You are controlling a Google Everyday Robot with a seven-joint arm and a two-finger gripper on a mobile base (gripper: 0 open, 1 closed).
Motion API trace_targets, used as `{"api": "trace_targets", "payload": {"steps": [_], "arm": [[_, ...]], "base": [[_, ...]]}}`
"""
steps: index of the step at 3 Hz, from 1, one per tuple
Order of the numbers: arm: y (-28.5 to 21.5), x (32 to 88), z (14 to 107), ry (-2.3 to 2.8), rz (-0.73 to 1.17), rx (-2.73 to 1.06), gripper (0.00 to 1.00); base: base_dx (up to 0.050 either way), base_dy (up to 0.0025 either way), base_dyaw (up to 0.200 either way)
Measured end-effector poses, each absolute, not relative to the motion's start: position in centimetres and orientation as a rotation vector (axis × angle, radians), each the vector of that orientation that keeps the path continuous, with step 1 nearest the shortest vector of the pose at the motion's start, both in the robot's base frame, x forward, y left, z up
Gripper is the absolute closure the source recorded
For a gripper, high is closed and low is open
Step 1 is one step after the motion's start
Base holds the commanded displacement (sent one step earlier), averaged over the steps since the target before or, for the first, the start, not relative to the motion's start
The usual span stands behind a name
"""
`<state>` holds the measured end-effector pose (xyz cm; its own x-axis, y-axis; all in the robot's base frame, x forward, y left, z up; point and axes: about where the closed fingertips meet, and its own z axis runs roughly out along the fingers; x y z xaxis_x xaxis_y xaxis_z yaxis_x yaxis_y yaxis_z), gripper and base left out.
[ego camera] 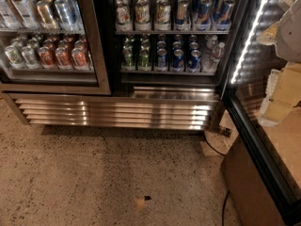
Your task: Close right fridge door
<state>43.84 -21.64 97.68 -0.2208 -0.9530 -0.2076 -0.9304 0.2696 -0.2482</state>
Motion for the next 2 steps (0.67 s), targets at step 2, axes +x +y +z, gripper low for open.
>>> {"api": "trace_targets", "payload": {"steps": [2], "arm": [[-21.57, 43.91, 97.93, 2.232, -0.143, -1.710, 0.00]], "base": [[0.000, 0.00000, 0.000]]}}
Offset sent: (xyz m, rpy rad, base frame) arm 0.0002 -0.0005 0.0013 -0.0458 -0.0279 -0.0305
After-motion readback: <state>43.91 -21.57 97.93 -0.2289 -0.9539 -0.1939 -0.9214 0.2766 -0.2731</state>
